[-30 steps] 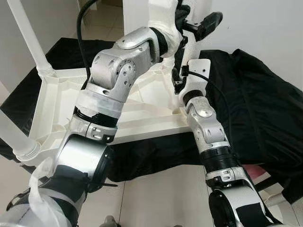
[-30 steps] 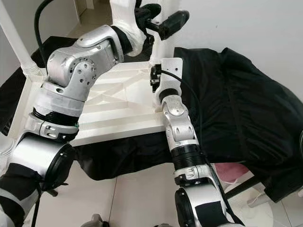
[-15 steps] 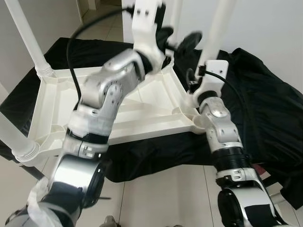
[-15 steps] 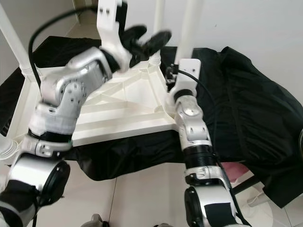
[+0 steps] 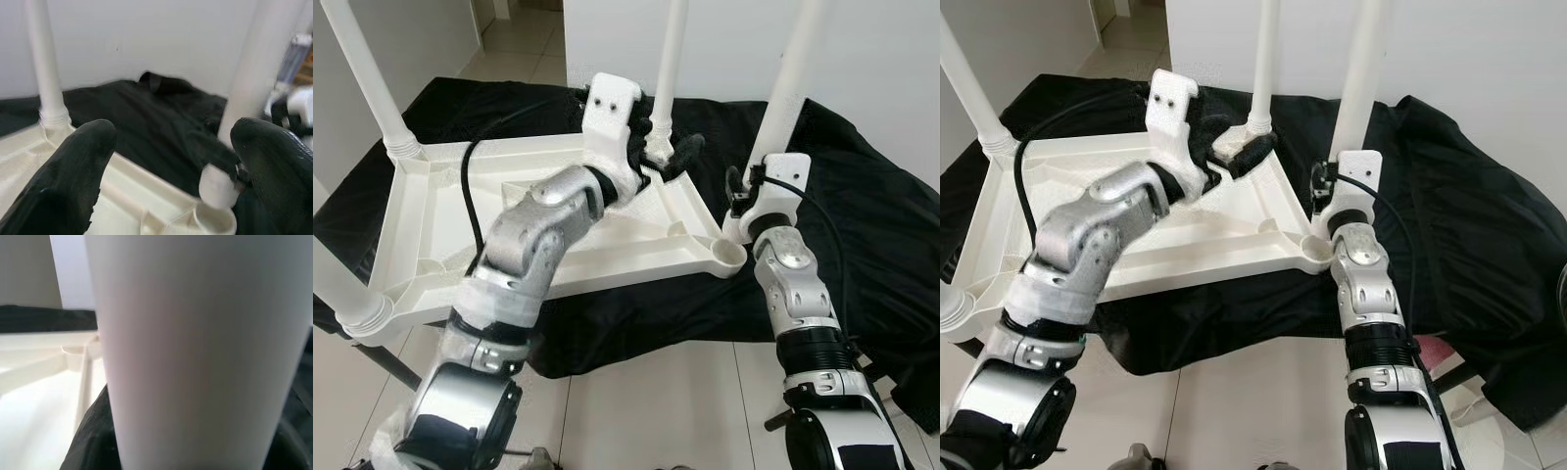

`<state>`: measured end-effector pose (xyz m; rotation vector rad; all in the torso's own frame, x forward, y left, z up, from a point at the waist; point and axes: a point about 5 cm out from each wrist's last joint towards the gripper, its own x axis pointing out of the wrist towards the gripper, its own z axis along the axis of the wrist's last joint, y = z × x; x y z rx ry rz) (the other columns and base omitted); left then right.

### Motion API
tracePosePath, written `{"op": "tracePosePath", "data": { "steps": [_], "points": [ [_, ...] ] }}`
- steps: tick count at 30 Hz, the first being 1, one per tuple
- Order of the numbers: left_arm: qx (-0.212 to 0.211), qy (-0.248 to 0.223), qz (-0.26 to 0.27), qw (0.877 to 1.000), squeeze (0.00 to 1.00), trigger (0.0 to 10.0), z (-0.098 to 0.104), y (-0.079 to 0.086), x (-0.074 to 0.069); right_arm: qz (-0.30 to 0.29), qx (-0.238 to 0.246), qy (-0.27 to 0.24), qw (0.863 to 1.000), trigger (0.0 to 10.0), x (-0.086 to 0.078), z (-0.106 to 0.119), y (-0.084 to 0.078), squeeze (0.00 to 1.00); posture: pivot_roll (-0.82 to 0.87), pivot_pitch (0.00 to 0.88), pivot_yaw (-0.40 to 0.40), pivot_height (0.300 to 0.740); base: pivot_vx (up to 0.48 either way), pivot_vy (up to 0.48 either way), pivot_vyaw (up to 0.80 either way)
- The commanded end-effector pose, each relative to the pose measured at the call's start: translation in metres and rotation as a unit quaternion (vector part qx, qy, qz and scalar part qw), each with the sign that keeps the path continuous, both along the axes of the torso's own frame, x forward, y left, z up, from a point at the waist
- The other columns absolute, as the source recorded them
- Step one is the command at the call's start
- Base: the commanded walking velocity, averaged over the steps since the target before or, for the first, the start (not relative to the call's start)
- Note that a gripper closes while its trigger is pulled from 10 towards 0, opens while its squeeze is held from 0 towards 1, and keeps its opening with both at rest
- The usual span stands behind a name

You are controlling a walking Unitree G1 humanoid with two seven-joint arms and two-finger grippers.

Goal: Building children table

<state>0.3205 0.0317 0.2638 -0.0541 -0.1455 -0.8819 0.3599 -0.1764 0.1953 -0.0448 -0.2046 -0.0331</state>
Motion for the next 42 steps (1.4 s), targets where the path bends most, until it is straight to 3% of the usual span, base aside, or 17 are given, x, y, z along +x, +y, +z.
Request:
{"op": "tracePosePath", "data": {
  "steps": [1, 5, 9, 13, 20, 33, 42],
  "points": [
    [0.02, -0.013, -0.03, 0.999, 0.0, 10.0, -0.004, -0.006, -0.005, -0.001, 0.0, 0.001, 1.0, 10.0, -0.001, -0.004, -0.005, 0.0, 0.0, 0.074, -0.031, 0.74, 0.0, 0.0, 0.0],
    [0.033, -0.014, -0.044, 0.998, 0.0, 10.0, -0.011, -0.008, -0.011, 0.001, -0.004, 0.008, 1.0, 10.0, -0.003, -0.01, -0.006, 0.0, 0.0, 0.077, -0.034, 0.74, 0.0, 0.0, 0.0],
    [0.06, 0.002, -0.066, 0.996, 0.0, 10.0, -0.029, -0.016, -0.021, 0.043, -0.007, 0.01, 0.999, 10.0, -0.009, -0.023, -0.001, 0.0, 0.0, 0.084, -0.035, 0.74, 0.0, 0.0, 0.0],
    [0.068, 0.008, -0.072, 0.995, 0.0, 10.0, -0.034, -0.019, -0.025, 0.067, -0.011, 0.005, 0.998, 10.0, -0.011, -0.026, 0.002, 0.0, 0.0, 0.083, -0.035, 0.74, 0.0, 0.0, 0.0],
    [0.081, 0.008, -0.084, 0.993, 0.0, 10.0, -0.038, -0.02, -0.029, 0.128, -0.02, -0.008, 0.992, 10.0, -0.014, -0.03, 0.012, 0.0, 0.01, 0.084, -0.036, 0.74, 0.0, 0.0, 0.0],
    [0.078, 0.004, -0.083, 0.993, 0.0, 10.0, -0.035, -0.019, -0.032, 0.176, -0.039, -0.016, 0.983, 10.0, -0.02, -0.04, 0.014, 0.0, 0.01, 0.091, -0.033, 0.74, 0.0, 0.0, 0.0],
    [0.077, 0.0, -0.083, 0.994, 0.0, 10.0, -0.031, -0.018, -0.033, 0.233, -0.099, -0.007, 0.967, 10.0, -0.023, -0.049, 0.017, 0.0, 0.02, 0.094, -0.032, 0.74, 0.0, 0.0, 0.0]
  ]
}}
